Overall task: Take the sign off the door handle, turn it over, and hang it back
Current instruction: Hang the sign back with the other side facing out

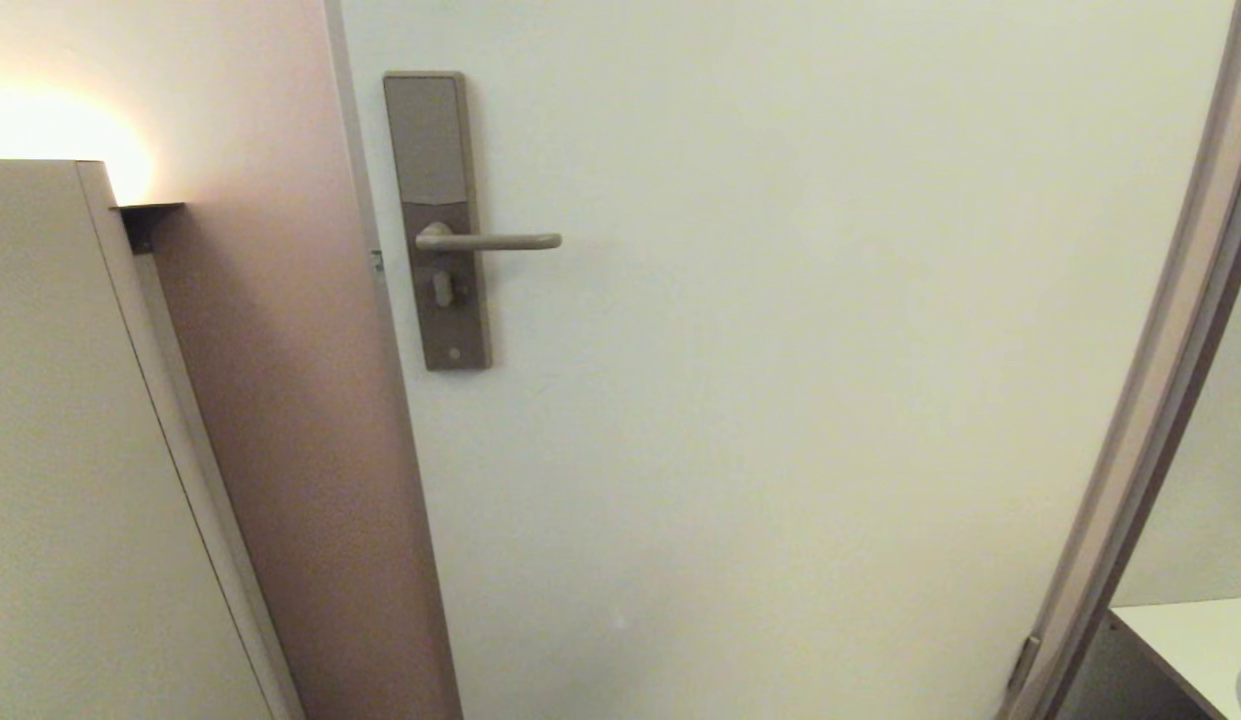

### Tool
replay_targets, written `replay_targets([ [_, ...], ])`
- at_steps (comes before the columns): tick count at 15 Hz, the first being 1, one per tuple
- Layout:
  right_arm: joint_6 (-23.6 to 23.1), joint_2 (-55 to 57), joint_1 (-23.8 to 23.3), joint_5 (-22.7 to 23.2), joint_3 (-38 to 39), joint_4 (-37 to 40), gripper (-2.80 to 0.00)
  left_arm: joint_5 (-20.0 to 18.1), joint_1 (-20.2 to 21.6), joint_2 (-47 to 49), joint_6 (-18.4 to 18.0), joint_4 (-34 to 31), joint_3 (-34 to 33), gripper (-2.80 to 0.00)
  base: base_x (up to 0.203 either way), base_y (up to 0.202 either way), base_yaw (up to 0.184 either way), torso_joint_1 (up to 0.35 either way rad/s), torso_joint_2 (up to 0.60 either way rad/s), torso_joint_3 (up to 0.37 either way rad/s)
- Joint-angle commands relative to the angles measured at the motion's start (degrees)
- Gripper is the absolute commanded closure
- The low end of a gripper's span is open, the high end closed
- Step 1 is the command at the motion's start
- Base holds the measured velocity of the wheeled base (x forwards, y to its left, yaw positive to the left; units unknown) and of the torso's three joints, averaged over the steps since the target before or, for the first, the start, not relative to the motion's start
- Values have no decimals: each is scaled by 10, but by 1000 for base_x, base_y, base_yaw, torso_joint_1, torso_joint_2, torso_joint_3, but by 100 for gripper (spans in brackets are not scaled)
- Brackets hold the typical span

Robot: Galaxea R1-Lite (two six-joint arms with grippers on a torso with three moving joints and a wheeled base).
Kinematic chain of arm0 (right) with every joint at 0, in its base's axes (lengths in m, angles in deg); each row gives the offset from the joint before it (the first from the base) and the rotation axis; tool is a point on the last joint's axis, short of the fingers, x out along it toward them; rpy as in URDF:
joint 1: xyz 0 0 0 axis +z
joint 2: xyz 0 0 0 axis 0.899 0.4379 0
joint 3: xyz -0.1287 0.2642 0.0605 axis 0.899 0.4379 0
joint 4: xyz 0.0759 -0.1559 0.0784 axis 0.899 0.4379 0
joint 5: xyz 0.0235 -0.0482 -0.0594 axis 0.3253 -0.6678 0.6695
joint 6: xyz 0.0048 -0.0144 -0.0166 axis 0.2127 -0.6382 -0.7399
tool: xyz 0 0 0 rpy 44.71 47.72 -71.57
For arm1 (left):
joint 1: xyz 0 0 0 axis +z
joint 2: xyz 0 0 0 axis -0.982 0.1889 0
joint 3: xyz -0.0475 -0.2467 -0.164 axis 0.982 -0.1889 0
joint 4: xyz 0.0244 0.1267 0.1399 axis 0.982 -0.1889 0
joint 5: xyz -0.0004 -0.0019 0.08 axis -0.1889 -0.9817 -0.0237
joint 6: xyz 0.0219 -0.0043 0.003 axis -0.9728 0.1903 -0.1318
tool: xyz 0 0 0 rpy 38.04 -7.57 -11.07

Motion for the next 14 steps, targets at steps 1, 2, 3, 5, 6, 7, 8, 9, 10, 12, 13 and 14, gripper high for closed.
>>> replay_targets([
  [1, 0, 0, 0, 0, 0, 0, 0, 0, 0, -2, 1, 0, 0, 0, 0, 0, 0, 0, 0, 0],
  [2, 0, 0, 0, 0, 0, 0, 0, 1, 0, -2, 2, 0, 0, 0, 0, 0, 0, 0, 0, 0],
  [3, 0, 0, 0, 0, 1, 0, 0, 0, 0, -2, 2, 0, 0, 0, 0, 0, 0, 0, 0, 0],
  [5, 0, 0, 0, 0, 0, 0, 0, 0, 0, -2, 2, 0, 0, 0, 2, 134, -10, 9, 7, 4],
  [6, 0, 0, 0, 0, 0, 0, 0, 0, 0, -2, 2, 0, 0, 0, 0, 186, -6, -1, -1, 6],
  [7, 0, 0, 0, 0, 0, 0, 0, 0, 0, -2, 3, 0, 0, 0, 0, 189, -10, -1, 7, 1],
  [8, 0, 0, 0, 0, 0, 0, 0, 1, 0, -2, 3, 0, 0, 0, 0, 190, -11, 8, 2, 6],
  [9, 0, 0, 0, 0, 0, 0, 0, 1, 0, -2, 3, 0, 0, 0, 0, 185, -12, 4, 0, -1],
  [10, 0, 0, 0, 0, 0, 0, 0, 1, 0, -2, 3, 0, 0, 0, 0, 191, -9, 2, 0, 0],
  [12, 0, 0, 0, 0, 0, 0, 0, 1, 0, -2, 3, 0, 0, 0, 0, 165, -7, 6, 2, 4],
  [13, 0, 0, 0, 0, 0, 0, 0, 1, 0, -2, 3, 0, 0, 0, 0, 81, -4, 7, 6, -2],
  [14, 0, 0, 0, 0, 0, 0, 0, 1, 0, -2, 2, 0, 0, 0, 0, 0, 0, 0, 0, 0],
])
